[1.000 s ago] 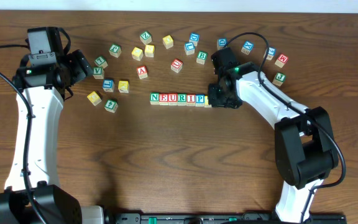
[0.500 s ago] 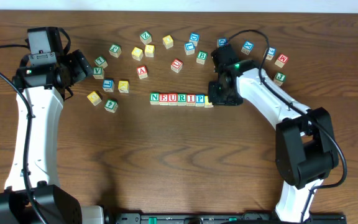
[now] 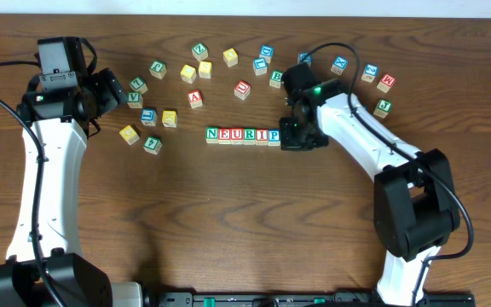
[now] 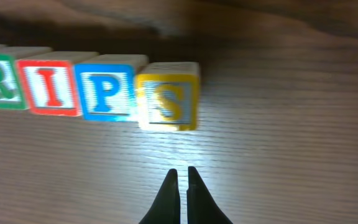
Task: Spell out NEURIPS
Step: 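Reposition the right gripper and push S leftward against P, then nudge S flush and square with the row using the right gripper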
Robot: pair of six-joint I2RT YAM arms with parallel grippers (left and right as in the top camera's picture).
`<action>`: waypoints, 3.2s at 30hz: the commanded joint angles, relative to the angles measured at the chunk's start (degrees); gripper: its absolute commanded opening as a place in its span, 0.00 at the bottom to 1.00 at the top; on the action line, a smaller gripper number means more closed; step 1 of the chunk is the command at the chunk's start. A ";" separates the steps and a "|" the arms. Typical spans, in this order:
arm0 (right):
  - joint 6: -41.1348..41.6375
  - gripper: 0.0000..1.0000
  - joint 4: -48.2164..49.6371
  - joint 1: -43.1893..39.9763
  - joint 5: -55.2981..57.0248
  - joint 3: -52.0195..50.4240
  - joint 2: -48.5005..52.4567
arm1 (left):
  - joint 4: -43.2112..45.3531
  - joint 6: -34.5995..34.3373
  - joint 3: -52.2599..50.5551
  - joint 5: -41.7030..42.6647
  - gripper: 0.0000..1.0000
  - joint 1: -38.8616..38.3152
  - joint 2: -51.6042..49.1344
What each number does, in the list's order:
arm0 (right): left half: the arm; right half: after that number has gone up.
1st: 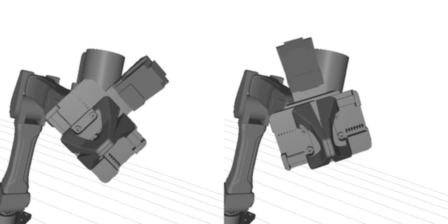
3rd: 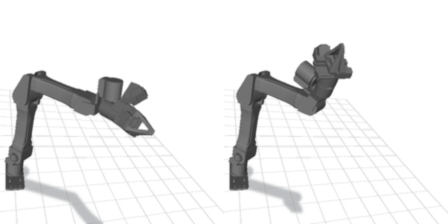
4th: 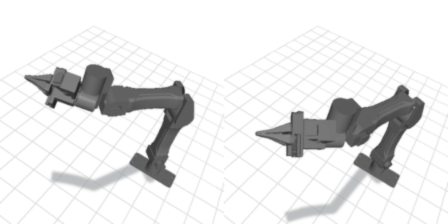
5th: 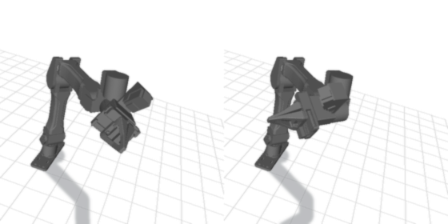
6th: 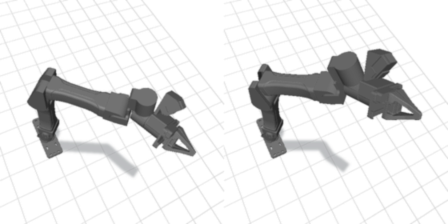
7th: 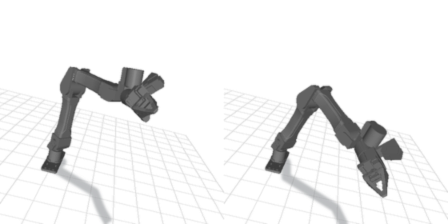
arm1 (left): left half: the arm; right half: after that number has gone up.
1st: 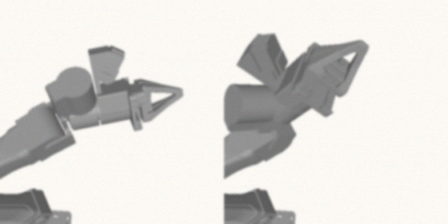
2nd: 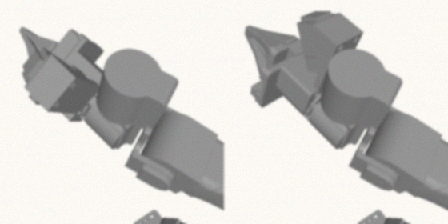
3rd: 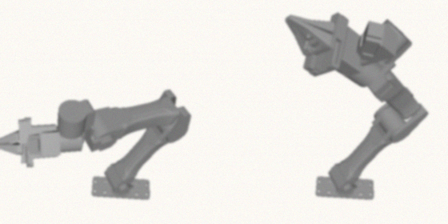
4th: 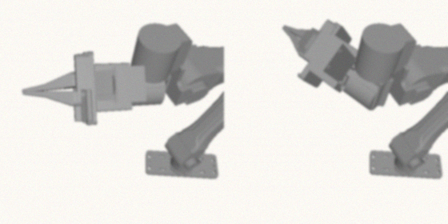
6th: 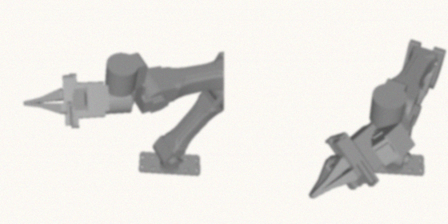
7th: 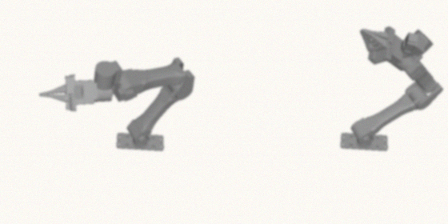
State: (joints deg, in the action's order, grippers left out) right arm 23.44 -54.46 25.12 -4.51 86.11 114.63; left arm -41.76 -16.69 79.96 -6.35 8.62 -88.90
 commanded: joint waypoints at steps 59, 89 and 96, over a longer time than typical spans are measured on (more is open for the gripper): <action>0.37 0.01 10.14 -0.83 7.80 -5.33 -4.37 | 0.02 0.11 0.72 -0.35 0.98 0.15 -0.46; 1.57 0.01 12.52 -0.57 7.56 -5.35 2.01 | 0.02 0.11 0.72 -0.35 0.98 0.15 -0.46; 1.55 0.01 12.48 -0.22 7.50 -5.35 2.01 | 0.02 0.11 0.72 -0.35 0.98 0.15 -0.46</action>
State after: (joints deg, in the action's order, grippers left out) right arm 25.04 -42.13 24.47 3.22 80.90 115.98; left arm -41.76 -16.67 79.96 -6.35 8.62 -88.90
